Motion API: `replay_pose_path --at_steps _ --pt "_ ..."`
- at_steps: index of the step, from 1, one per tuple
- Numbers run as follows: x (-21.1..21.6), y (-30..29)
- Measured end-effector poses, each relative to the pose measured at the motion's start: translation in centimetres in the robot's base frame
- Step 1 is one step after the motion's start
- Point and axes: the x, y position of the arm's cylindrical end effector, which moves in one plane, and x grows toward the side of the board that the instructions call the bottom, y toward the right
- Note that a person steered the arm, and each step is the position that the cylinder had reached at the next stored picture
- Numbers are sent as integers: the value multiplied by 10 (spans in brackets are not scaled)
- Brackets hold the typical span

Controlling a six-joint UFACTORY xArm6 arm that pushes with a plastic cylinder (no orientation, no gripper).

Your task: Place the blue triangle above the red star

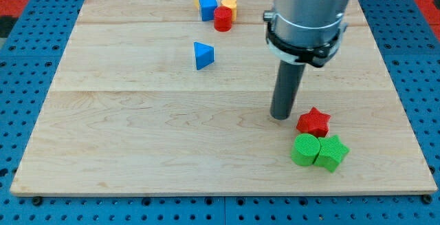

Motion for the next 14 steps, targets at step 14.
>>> replay_pose_path --at_steps 14 --pt "15 30"
